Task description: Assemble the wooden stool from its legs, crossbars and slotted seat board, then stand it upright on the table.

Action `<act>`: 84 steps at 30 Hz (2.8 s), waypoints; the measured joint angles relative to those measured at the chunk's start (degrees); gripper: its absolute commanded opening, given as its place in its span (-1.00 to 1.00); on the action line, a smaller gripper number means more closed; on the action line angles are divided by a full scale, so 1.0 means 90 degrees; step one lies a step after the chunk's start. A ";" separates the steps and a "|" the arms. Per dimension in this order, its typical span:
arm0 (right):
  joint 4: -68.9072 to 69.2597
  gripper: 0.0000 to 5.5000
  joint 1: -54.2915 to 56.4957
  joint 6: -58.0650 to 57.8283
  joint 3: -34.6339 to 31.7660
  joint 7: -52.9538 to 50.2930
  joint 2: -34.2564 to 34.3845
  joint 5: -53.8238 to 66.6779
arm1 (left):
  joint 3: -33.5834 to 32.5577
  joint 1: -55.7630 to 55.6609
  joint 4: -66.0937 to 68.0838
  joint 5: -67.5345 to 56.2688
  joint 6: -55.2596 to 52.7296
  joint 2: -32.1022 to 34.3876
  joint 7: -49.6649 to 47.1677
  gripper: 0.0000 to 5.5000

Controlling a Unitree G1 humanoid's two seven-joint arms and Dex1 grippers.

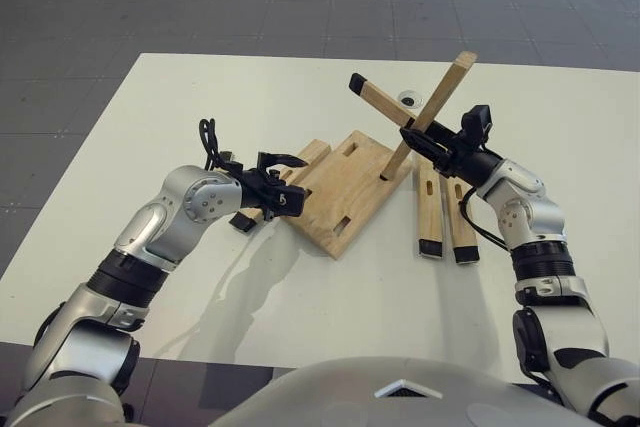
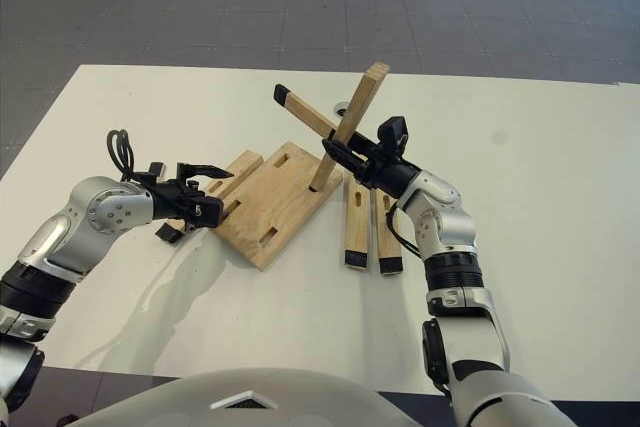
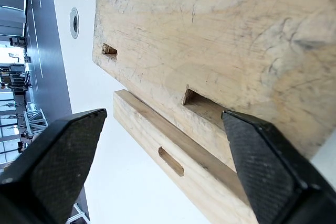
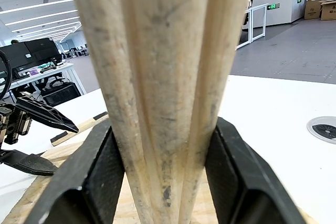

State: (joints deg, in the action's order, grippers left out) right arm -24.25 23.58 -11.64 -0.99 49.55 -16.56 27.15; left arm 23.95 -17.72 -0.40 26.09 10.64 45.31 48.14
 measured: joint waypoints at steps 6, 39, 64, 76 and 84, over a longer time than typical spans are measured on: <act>0.0066 -0.26 -0.0001 -0.0132 -0.0012 0.0000 -0.0015 0.0012 | -0.0004 0.0008 -0.0008 0.0002 0.0006 0.0000 0.0000 0.49; 0.2634 0.58 0.0784 -0.2402 -0.1896 -0.3432 -0.0881 -0.0168 | 0.0266 0.0339 -0.1675 -0.0746 -0.1851 -0.0719 0.1035 0.49; -0.1666 0.58 0.4533 -0.1607 -0.0848 -0.2826 0.0312 -0.0752 | 0.0233 0.0372 -0.1383 -0.0551 -0.1410 -0.0680 0.0518 0.49; -0.1164 0.58 0.6562 -0.0938 -0.1481 -0.2680 -0.0262 -0.0490 | 0.0231 0.0380 -0.1394 -0.0550 -0.1416 -0.0679 0.0511 0.49; -0.1323 0.58 0.3887 -0.1163 -0.1040 -0.2559 0.0704 -0.0514 | 0.0249 0.0351 -0.1421 -0.0550 -0.1411 -0.0684 0.0499 0.49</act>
State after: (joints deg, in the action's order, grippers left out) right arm -36.15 58.57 -22.11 -10.36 26.52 -10.22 22.52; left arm 26.19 -14.56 -13.19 21.13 -2.06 39.15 52.63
